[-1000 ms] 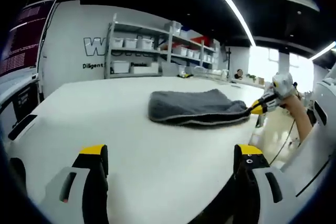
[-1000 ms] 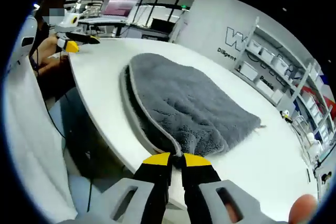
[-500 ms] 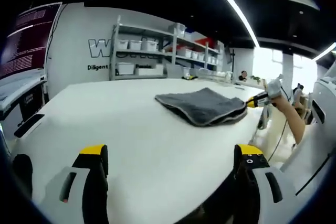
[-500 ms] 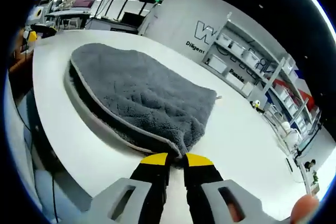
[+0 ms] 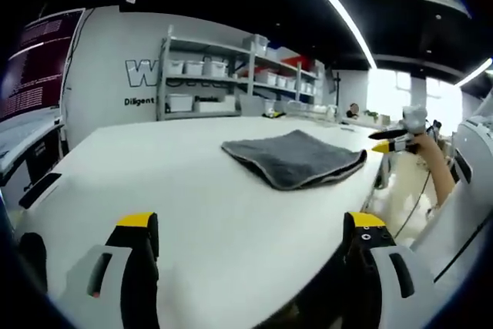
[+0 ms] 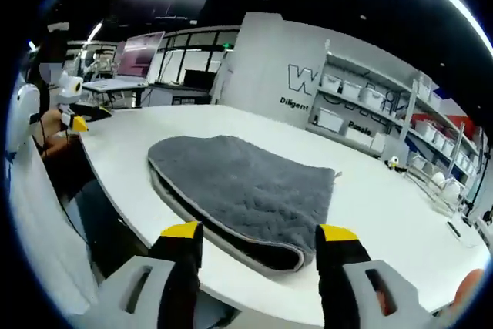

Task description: Open the folded towel by lifting each exposed corner and separating the folded layers until the towel lies flat within the target outline without major curled edges

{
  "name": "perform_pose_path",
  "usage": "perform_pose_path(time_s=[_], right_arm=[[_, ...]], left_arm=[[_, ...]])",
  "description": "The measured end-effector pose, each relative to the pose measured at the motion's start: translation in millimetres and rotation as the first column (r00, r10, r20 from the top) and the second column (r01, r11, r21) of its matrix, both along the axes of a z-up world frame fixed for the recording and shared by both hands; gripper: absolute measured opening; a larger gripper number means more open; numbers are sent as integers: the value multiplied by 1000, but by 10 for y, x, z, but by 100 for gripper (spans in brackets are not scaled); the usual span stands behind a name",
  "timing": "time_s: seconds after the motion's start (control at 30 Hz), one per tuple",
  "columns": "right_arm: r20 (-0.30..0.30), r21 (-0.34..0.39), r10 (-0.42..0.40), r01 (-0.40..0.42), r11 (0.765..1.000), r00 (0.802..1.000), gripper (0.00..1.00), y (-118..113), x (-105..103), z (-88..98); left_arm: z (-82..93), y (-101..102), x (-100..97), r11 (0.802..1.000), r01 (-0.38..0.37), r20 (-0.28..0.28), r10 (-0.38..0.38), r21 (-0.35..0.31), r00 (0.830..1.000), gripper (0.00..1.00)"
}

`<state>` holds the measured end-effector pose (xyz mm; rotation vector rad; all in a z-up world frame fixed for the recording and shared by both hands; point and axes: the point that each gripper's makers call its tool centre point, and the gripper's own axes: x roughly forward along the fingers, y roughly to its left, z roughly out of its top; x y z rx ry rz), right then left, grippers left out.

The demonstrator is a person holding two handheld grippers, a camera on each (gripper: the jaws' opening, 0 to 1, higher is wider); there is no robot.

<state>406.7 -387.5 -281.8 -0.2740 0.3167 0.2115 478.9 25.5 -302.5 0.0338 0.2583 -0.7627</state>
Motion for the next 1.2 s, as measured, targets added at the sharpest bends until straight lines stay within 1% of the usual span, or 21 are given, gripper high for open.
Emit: perform_pose_path(time_s=[0.03,0.1,0.17,0.23,0.4,0.43,0.5,0.53,0.6,0.63,0.7,0.8,0.83,0.9,0.93,1.0,1.03,1.07,1.1,1.13,1.2], right_arm=[[-6,11,-1,1,1000,1000,76,40,-16,7],[-34,18,-14,14,1000,999,88,117,-44,-15],[-75,-20,-19,17,1000,997,94,176,-71,-80],[-88,-26,-17,15,1000,996,99,234,-60,-111],[-124,-22,24,-27,999,992,99,418,-2,-158],[-124,-27,35,-39,999,992,99,461,17,-155],[-97,-60,80,-86,994,992,99,616,114,-109],[-89,-71,89,-95,993,992,99,688,168,-89],[-63,-152,110,-119,981,992,93,851,338,-29],[-58,-180,123,-132,975,991,89,908,388,-18],[-38,-232,151,-155,960,988,81,1129,588,20],[-56,-291,236,-242,926,970,77,1526,804,-23],[-65,-313,266,-273,910,962,76,1666,865,-49],[-80,-358,331,-337,871,940,69,1951,970,-112],[-90,-372,358,-365,853,929,64,2049,992,-143],[-129,-399,425,-439,805,896,54,2310,1036,-254],[-145,-404,452,-469,785,880,51,2425,1062,-307],[-175,-406,476,-503,763,862,47,2533,1086,-390],[-190,-413,484,-516,750,854,45,2577,1101,-429],[-217,-432,489,-533,727,845,41,2617,1130,-500],[-251,-463,490,-548,697,835,30,2632,1186,-584]], left_arm=[[-1,-10,0,1000,2,-1,-2,0,1000,98],[-6,-43,-4,1000,9,-3,-9,1,1000,98],[-13,-65,-16,1000,16,-6,-16,2,1000,98],[-21,-72,-28,1000,19,-8,-19,5,1000,98],[-20,-26,-61,1000,10,-8,-10,0,1000,98],[-20,-17,-64,1000,6,-8,-7,-2,1000,98],[-23,-3,-68,1000,1,-6,-1,-3,1000,98],[-28,1,-71,1000,0,-7,0,-2,1000,98],[-47,13,-81,1000,-4,-8,4,2,1000,98],[-52,16,-83,1000,-5,-8,5,3,1000,98],[-62,25,-94,1000,-6,-7,6,2,1000,98],[-65,28,-119,1000,-1,-8,1,-11,1000,98],[-66,32,-123,1000,-2,-8,2,-12,1000,98],[-70,44,-138,1000,-3,-8,3,-15,1000,98],[-72,51,-147,1000,-3,-8,3,-17,1000,98],[-75,64,-164,1000,-3,-9,3,-23,1000,98],[-76,72,-170,1000,-4,-9,4,-25,1000,98],[-80,83,-176,1000,-6,-9,6,-27,1000,98],[-81,89,-178,1000,-8,-9,8,-28,1000,98],[-83,102,-180,999,-11,-9,11,-32,1000,98],[-87,111,-184,999,-13,-10,13,-36,1000,98]])
